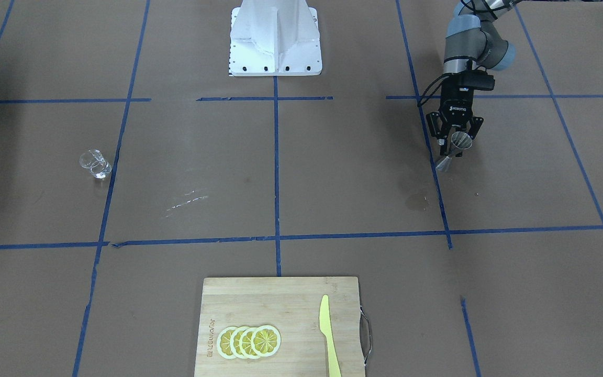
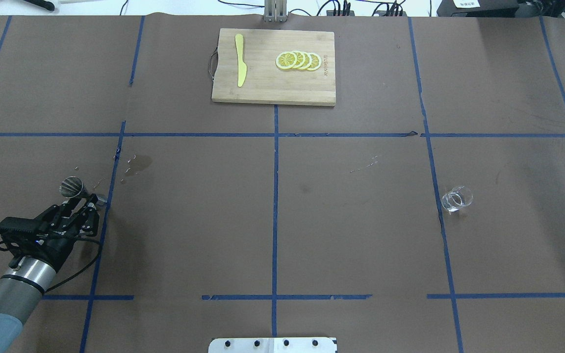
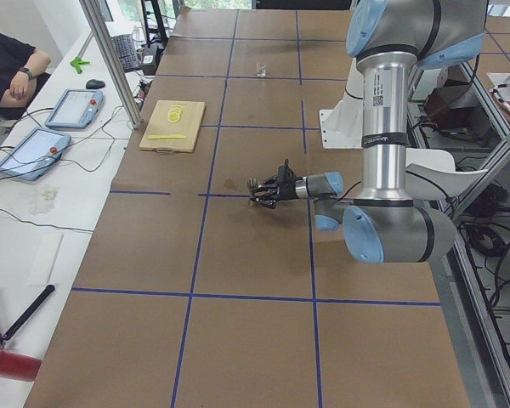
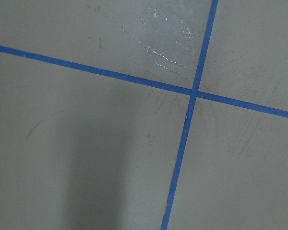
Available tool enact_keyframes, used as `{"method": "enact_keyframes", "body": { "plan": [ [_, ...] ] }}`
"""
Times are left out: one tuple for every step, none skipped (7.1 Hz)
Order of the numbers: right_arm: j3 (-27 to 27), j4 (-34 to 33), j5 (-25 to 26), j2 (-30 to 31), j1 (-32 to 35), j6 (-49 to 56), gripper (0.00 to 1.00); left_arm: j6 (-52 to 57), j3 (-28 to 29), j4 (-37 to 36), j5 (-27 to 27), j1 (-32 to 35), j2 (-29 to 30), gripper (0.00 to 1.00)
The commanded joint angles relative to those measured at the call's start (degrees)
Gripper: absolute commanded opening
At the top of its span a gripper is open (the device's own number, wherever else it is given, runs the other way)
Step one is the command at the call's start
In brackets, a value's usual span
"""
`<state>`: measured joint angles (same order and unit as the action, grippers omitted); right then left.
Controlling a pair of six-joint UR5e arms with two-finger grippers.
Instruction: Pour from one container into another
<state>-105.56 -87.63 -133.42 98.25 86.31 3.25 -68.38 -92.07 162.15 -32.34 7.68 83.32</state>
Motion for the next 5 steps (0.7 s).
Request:
{"method": "enact_keyframes", "body": {
  "plan": [
    [0.0,0.0,0.0,-0.1,0.0,0.0,1.00,0.0,-0.1,0.0,0.1,-0.1,0.0,0.38],
    [0.0,0.0,0.0,-0.1,0.0,0.0,1.00,0.0,0.1,0.0,0.1,-0.1,0.0,0.39],
    [0.0,0.0,0.0,-0.1,0.1,0.0,1.00,0.0,0.2,0.0,0.1,-0.1,0.0,0.44],
    [0.0,0.0,0.0,0.0,0.0,0.0,1.00,0.0,0.3,0.0,0.1,0.0,0.0,0.46],
    [0.0,0.0,0.0,0.0,0.0,0.0,1.00,0.0,0.3,0.0,0.1,-0.1,0.0,0.46]
  ]
}}
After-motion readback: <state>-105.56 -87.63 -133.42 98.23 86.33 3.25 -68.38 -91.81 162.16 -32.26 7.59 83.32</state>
